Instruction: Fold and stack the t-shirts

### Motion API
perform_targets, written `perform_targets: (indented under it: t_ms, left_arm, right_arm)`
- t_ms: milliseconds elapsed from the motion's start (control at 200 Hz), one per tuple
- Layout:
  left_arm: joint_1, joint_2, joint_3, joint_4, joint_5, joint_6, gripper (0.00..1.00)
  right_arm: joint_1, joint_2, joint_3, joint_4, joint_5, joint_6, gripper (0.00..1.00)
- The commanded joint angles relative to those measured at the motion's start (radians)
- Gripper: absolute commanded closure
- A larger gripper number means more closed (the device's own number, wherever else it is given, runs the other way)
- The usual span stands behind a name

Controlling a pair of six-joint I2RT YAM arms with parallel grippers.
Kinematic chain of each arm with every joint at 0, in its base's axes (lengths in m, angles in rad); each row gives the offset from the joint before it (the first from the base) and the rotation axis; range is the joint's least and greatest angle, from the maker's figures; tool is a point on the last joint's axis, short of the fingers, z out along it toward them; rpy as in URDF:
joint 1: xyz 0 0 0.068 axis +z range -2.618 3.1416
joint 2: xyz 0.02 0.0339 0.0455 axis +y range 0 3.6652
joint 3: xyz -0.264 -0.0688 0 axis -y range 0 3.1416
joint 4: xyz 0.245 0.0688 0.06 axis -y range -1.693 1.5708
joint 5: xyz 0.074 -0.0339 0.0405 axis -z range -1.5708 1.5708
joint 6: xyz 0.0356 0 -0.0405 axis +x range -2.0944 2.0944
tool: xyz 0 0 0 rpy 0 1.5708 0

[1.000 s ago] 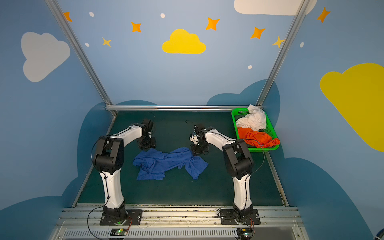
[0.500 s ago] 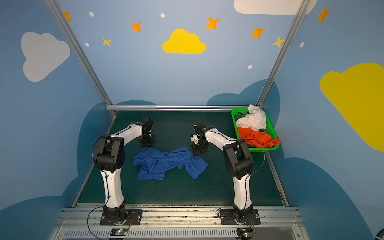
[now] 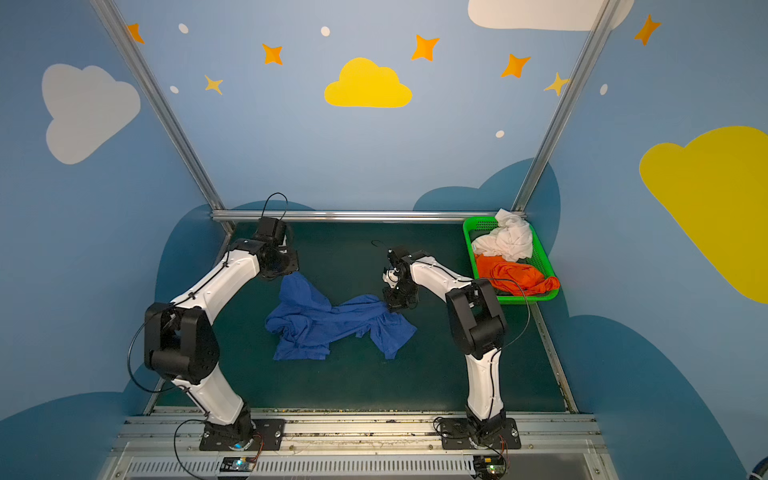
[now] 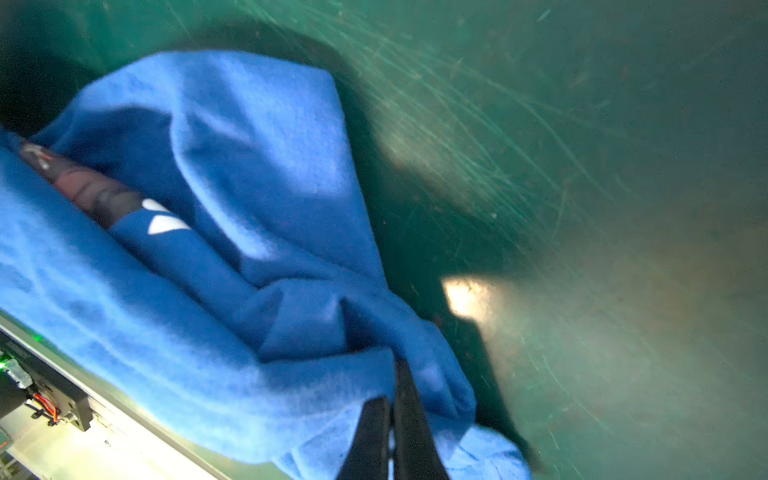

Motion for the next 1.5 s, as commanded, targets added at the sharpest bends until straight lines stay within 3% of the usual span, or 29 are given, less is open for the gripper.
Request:
perform_targets:
  t_ms: [0,60,95,180,295,426,676,1167,1497]
  left_arm:
    - [0.002,-0.028,-0.032,0.006,-0.021,-0.008,0.95]
    - [0.002,-0.055,-0.050,0.013,-0.030,-0.009,0.95]
    - [0.002,-0.073,-0.063,0.021,-0.037,-0.010,0.95]
    - [0.002,-0.116,-0.092,0.044,-0.041,-0.011,0.95]
    - [0.002,-0.155,-0.112,0.058,-0.045,-0.016,0.95]
    - [0.002,-0.172,-0.116,0.051,-0.053,-0.014,0.95]
    - [0.002,-0.186,-0.119,0.045,-0.052,-0.020,0.95]
    - [0.002,-0.188,-0.119,0.030,-0.098,-0.018,0.95]
    - [0.002,-0.168,-0.119,0.024,-0.111,-0.022,0.95]
  right_arm:
    - [-0.002,0.000,0.056,-0.023,0.016,0.010,1.00]
    - [-0.002,0.012,0.077,-0.024,0.022,0.009,1.00]
    - [-0.002,0.017,0.090,-0.025,0.028,0.008,0.89]
    - [-0.004,0.011,0.110,-0.038,0.073,0.014,0.82]
    - [-0.016,-0.069,0.027,0.007,0.134,0.043,0.49]
    - [-0.053,-0.143,-0.094,0.038,0.119,0.089,0.38]
    - [-0.078,-0.245,-0.281,0.091,0.122,0.153,0.33]
    - [-0.120,-0.478,-0.446,0.206,0.087,0.222,0.28]
    - [-0.138,-0.649,-0.574,0.404,-0.063,0.259,0.21]
